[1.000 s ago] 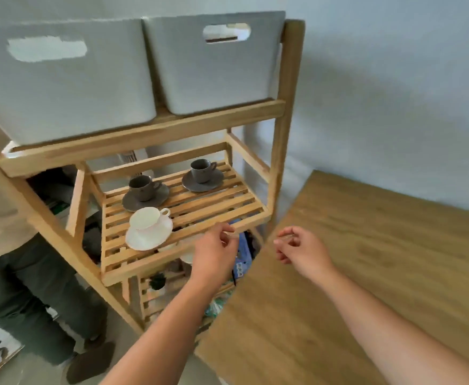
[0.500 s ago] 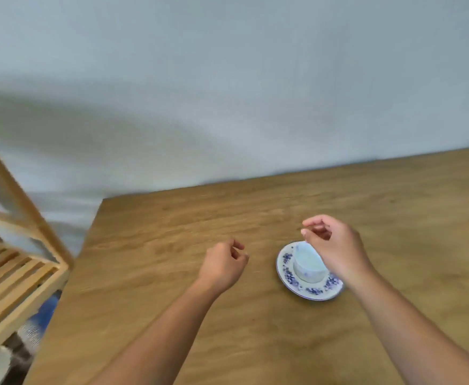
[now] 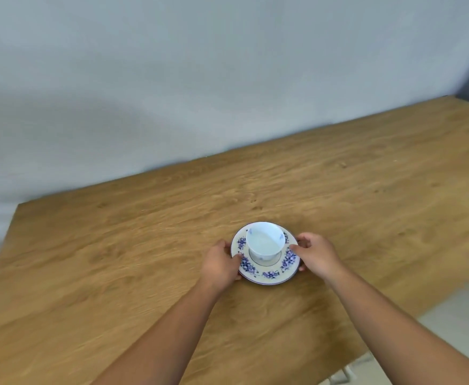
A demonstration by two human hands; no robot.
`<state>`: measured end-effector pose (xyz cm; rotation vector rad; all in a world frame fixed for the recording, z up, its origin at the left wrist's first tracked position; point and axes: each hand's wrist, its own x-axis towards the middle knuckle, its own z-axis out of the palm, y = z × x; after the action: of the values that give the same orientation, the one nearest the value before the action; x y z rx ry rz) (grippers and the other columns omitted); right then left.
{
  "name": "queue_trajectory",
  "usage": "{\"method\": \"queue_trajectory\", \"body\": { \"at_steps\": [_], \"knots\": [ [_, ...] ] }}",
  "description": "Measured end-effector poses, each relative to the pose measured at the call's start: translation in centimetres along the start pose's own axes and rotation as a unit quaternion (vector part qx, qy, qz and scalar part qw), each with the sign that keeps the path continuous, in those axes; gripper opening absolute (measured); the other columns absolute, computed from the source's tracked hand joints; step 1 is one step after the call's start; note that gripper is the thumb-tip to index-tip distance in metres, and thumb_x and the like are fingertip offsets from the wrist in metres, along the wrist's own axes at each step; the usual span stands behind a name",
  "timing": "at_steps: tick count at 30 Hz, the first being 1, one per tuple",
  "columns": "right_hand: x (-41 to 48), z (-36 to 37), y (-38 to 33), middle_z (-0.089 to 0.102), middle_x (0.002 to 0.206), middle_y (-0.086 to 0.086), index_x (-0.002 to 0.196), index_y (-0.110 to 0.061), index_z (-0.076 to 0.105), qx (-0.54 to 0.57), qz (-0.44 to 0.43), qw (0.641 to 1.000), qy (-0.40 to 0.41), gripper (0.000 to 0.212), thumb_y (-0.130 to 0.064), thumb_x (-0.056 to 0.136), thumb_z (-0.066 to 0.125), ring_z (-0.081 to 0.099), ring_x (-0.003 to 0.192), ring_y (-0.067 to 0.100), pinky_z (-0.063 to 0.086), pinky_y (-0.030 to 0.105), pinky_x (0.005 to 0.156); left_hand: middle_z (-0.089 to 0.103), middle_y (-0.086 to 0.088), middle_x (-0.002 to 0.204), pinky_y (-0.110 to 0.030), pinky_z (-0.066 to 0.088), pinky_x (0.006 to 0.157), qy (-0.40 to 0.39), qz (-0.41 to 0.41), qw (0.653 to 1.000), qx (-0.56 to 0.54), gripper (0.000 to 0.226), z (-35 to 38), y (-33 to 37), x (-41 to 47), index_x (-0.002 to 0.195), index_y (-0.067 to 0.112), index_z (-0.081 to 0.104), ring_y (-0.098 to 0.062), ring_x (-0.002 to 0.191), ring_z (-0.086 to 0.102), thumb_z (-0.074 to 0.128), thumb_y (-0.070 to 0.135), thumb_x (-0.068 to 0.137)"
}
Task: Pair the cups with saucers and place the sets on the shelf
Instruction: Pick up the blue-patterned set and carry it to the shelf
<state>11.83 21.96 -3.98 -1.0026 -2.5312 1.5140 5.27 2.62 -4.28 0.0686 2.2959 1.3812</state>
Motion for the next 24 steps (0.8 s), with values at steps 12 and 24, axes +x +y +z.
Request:
{"method": "queue_trajectory", "body": {
  "at_steps": [12,24],
  "knots": [
    [-0.8,2.5,-6.6,0.066,0.086,0.015,0.102,-0.010,0.061,0.025,-0.087,0.994,-0.060,0.015,-0.008,0.087,0.061,0.053,0.031,0.004,0.041,0.016,0.034,0.070,-0.015,0.095,-0.025,0.058,0.052,0.078,0.008,0.991,-0.106,0.025,-5.9,-0.4,-1.9,0.116,0.007,0.058,-0.019,0.067,0.067,0.056,0.006,0.091],
    [-7.3,22.1,-19.8,0.068,0.085,0.014,0.100,-0.008,0.062,-0.026,-0.200,0.939,-0.277,0.013,-0.010,0.088,0.060,0.048,0.035,0.009,0.037,0.019,0.032,0.070,-0.018,0.101,-0.028,0.058,0.056,0.295,-0.061,0.941,-0.154,0.021,-25.2,-9.1,-11.2,0.112,0.008,0.058,-0.020,0.070,0.067,0.055,0.008,0.091]
  ]
}}
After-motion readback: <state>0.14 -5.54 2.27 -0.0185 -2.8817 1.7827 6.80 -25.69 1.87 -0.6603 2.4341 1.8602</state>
